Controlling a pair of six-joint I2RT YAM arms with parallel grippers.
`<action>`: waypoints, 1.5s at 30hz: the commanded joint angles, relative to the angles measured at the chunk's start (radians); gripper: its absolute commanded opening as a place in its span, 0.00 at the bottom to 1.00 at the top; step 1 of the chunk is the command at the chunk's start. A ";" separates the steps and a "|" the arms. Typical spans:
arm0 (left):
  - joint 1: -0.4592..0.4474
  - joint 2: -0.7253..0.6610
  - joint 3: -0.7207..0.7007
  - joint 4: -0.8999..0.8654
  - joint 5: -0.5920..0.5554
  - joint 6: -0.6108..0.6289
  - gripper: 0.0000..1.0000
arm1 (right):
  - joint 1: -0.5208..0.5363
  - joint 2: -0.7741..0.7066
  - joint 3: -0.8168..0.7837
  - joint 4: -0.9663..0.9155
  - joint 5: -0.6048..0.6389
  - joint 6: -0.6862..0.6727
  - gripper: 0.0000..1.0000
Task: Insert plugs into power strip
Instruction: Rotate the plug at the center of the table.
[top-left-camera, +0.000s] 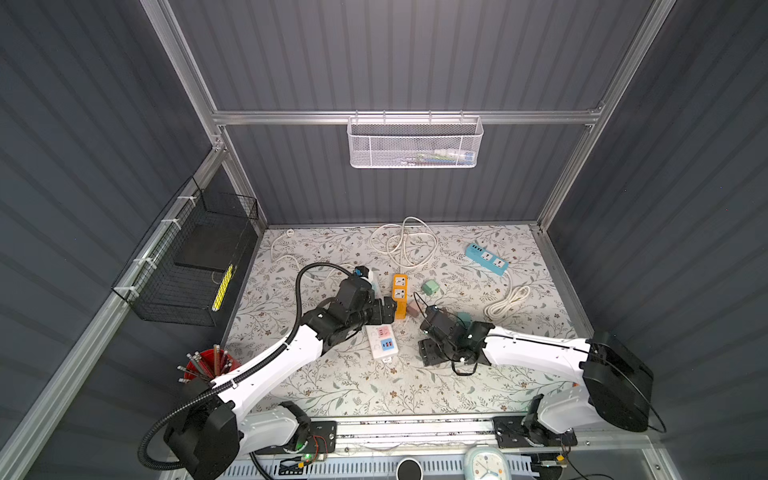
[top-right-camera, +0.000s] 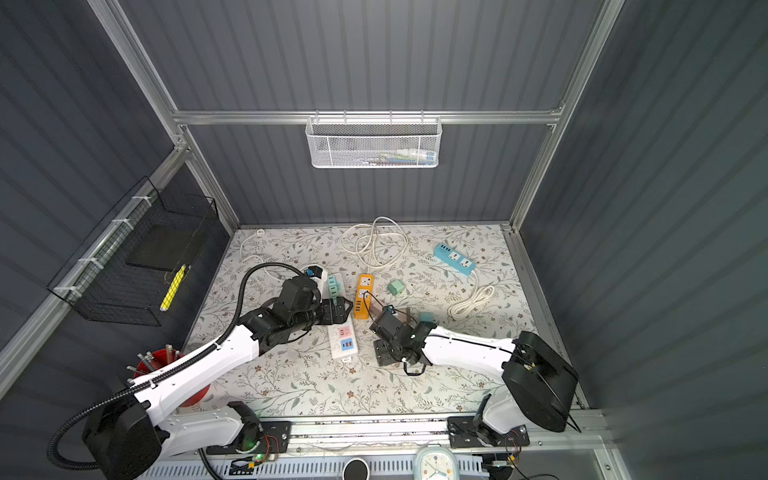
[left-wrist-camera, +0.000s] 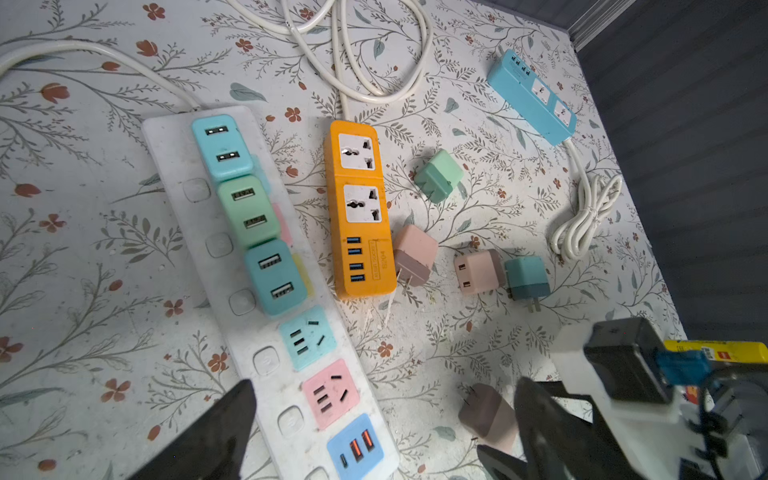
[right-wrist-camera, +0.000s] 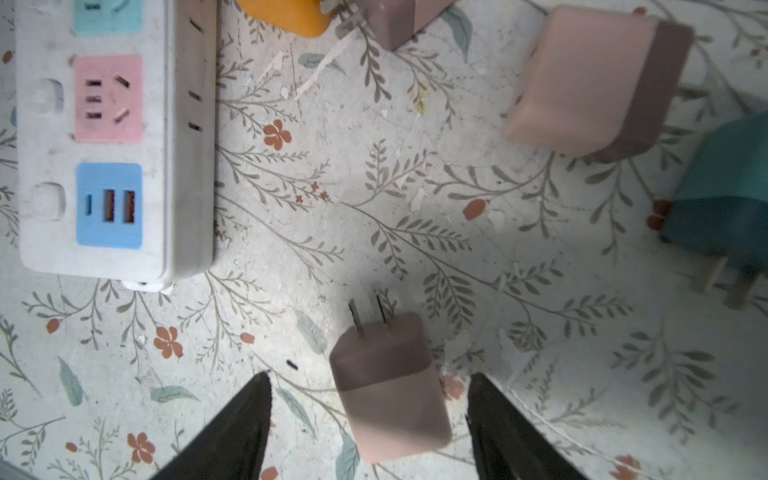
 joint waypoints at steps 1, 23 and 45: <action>0.003 0.020 0.038 0.010 0.000 0.023 0.97 | 0.009 -0.008 -0.039 -0.073 -0.017 0.004 0.77; 0.003 0.105 0.088 0.063 0.045 0.011 0.95 | -0.127 -0.022 -0.077 -0.107 -0.004 -0.035 0.78; -0.011 0.192 0.151 0.082 0.109 0.028 0.91 | -0.326 -0.002 -0.055 -0.006 -0.050 -0.081 0.78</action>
